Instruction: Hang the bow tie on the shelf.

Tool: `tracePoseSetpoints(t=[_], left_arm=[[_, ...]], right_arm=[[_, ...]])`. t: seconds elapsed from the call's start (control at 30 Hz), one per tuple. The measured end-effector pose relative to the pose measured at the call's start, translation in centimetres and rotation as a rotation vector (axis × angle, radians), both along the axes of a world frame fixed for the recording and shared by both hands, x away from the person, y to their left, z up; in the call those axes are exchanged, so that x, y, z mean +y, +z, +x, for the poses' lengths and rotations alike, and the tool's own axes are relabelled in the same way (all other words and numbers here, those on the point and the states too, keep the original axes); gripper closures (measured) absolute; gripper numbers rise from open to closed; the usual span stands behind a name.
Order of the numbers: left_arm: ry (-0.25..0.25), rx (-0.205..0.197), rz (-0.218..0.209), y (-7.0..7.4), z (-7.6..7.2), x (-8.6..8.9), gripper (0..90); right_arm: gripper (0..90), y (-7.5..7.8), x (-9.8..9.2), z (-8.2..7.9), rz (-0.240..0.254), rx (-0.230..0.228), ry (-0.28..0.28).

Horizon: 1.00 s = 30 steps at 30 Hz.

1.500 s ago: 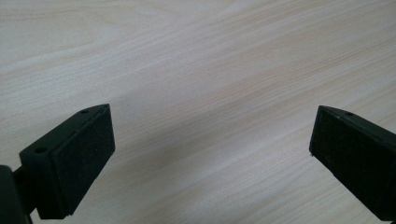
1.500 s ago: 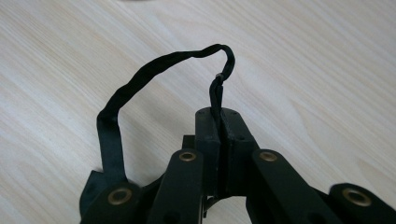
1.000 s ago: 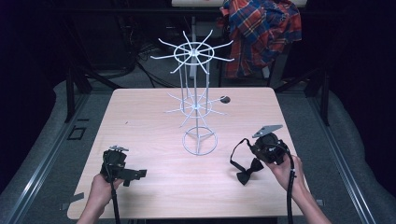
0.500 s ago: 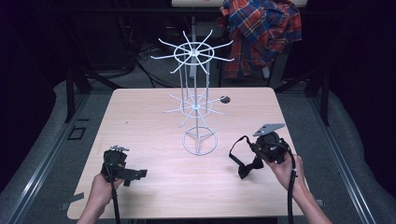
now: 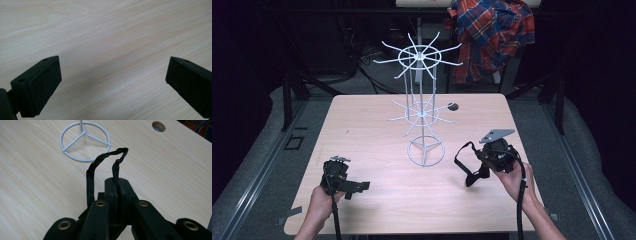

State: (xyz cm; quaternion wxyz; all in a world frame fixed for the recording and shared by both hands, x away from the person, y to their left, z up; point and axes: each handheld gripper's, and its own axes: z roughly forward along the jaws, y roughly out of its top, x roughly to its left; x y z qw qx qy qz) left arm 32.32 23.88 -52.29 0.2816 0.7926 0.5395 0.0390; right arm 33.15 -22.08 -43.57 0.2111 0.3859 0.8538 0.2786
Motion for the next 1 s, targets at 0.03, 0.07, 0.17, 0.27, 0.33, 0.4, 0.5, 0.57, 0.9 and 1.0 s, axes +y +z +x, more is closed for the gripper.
tracePoseSetpoints(t=[0.03,0.07,0.17,0.27,0.33,0.4,0.5,0.57,0.9,1.0], left_arm=[[-0.001,0.0,0.0,0.0,0.0,0.0,0.3],[-0.001,-0.001,-0.001,0.0,0.0,0.0,0.3],[-0.001,-0.001,-0.001,0.0,0.0,-0.1,0.3],[-0.001,0.0,-0.003,0.0,0.0,-0.1,0.3],[-0.002,0.0,-0.003,0.0,0.1,-0.1,0.3],[-0.002,0.001,-0.003,0.0,0.1,-0.1,0.3],[-0.004,0.002,-0.003,0.0,0.1,-0.1,0.3],[-0.005,0.001,-0.003,0.0,0.1,-0.2,0.3],[-0.001,0.0,-0.003,0.0,0.1,-0.1,0.3],[-0.004,0.002,-0.001,0.0,0.1,0.0,0.3]], right_arm=[[86.7,0.1,0.1,0.0,-0.005,-0.006,0.003],[86.7,0.2,0.1,0.0,-0.004,-0.005,0.003],[86.7,0.4,0.3,0.1,0.004,-0.015,0.004],[86.7,0.6,0.6,0.2,0.002,-0.02,0.011],[86.7,0.8,0.7,0.2,0.0,-0.023,0.015],[86.7,0.9,0.9,0.3,0.008,-0.028,0.016],[86.7,1.2,1.0,0.3,0.005,-0.035,0.02],[86.7,1.4,1.1,0.4,0.011,-0.039,0.02],[86.7,2.2,1.7,0.7,0.018,-0.06,0.032],[86.7,2.4,2.0,0.7,0.019,-0.069,0.037]])
